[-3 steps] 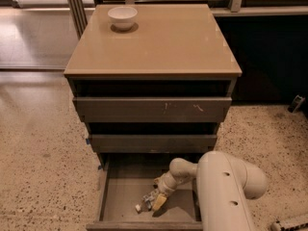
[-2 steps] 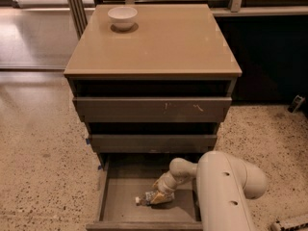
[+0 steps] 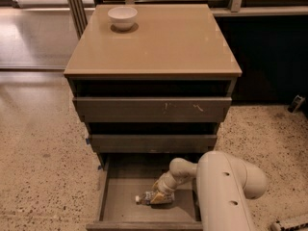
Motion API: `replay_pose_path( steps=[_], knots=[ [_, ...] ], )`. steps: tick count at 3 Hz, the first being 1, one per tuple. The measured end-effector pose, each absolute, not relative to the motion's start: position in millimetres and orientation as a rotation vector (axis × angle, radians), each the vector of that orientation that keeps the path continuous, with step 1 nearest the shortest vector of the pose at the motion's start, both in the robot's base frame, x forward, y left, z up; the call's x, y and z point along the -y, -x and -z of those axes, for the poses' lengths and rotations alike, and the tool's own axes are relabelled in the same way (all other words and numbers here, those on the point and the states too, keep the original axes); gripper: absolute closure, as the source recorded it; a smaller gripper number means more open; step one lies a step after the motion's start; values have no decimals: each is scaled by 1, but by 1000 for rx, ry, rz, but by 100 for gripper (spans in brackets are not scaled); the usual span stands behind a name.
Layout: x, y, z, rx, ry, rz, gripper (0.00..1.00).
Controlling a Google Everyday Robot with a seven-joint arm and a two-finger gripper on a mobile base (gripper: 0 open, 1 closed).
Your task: Pick blue plastic bottle from bottom drawer and place on counter
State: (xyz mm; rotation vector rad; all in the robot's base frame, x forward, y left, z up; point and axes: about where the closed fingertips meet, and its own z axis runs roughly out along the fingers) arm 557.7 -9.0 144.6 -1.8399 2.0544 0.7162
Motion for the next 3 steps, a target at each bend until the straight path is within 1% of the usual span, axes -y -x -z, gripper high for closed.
replay_pose_path(
  steps=[1, 3],
  knots=[
    [9, -558, -145, -2054, 1840, -716, 100],
    [2, -553, -158, -2020, 1834, -730, 100]
  ],
)
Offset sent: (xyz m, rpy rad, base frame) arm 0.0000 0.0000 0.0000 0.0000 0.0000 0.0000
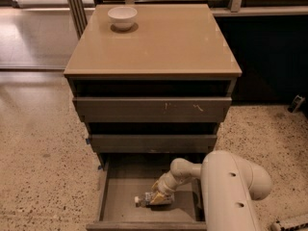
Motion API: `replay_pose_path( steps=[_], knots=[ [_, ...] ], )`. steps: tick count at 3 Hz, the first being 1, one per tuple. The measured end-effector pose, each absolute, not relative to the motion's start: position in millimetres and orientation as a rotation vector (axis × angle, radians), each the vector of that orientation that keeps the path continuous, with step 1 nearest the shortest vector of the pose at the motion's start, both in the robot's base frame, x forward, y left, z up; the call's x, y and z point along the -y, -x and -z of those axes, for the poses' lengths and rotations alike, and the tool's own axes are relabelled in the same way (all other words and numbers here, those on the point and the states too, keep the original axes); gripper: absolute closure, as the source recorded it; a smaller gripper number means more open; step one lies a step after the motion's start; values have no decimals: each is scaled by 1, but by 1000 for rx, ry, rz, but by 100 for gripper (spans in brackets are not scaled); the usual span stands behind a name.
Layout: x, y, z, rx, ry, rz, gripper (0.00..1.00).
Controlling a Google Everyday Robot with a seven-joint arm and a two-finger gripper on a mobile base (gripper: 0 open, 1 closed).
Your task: Pick blue plastic bottle from bottom drawer and place on counter
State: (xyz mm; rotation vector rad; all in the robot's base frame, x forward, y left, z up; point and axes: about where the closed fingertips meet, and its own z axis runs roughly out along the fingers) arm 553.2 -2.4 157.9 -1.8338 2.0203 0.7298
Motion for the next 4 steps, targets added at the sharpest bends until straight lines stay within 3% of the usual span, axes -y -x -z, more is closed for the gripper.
replay_pose_path(
  steps=[4],
  knots=[
    [-51, -505, -417, -1606, 1918, -578, 100]
  ],
)
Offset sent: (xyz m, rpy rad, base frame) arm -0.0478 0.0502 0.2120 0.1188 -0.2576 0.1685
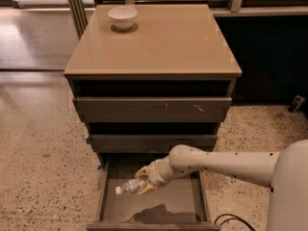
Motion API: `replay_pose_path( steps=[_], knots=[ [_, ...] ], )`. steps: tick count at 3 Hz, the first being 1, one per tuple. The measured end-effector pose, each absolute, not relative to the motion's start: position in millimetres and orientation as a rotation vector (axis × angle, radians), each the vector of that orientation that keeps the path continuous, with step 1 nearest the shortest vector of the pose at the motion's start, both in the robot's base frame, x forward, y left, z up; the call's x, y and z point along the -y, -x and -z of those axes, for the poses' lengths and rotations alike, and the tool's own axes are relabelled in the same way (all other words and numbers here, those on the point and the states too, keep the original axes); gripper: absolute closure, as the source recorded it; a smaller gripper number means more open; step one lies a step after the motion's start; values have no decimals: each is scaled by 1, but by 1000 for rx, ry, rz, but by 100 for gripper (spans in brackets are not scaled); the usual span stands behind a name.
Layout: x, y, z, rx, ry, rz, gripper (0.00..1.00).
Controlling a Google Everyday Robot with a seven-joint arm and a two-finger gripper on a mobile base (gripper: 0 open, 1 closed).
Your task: Pick blue plastic bottle from bottom drawer and place on counter
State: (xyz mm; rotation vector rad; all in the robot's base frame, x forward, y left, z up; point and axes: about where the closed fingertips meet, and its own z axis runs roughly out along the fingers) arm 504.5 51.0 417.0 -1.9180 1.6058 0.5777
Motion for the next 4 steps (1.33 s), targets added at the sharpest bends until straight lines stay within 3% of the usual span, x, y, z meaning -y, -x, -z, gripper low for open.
replay_pose_path(
  steps=[2, 4],
  knots=[
    [-59, -524, -519, -1411, 1900, -554, 100],
    [-60, -528, -540, -1385, 1915, -494, 100]
  ],
)
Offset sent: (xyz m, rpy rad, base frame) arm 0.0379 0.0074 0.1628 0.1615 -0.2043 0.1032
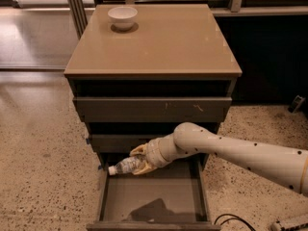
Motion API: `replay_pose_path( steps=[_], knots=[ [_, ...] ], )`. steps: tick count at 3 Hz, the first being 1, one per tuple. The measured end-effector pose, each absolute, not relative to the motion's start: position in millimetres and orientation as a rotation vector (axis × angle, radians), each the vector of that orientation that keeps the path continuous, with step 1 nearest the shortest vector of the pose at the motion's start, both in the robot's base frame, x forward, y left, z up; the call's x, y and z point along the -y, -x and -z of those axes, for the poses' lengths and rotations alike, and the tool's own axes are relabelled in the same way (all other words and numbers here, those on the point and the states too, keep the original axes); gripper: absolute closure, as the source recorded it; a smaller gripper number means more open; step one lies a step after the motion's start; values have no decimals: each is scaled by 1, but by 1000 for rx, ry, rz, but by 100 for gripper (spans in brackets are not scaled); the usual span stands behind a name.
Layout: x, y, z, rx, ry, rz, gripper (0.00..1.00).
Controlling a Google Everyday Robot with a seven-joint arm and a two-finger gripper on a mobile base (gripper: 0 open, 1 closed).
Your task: Pick blue plastic bottle from bottom drawer and place on counter
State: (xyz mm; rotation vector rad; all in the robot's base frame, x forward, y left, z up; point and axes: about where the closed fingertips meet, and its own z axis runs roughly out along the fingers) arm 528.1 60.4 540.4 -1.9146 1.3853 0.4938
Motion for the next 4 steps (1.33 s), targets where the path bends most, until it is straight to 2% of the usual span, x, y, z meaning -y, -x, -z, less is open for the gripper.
replay_pose_path(
  steps=[2, 4],
  knots=[
    [-71, -556, -642, -1190, 1921, -332, 100],
    [-86, -571, -757, -986, 1922, -274, 100]
  ],
)
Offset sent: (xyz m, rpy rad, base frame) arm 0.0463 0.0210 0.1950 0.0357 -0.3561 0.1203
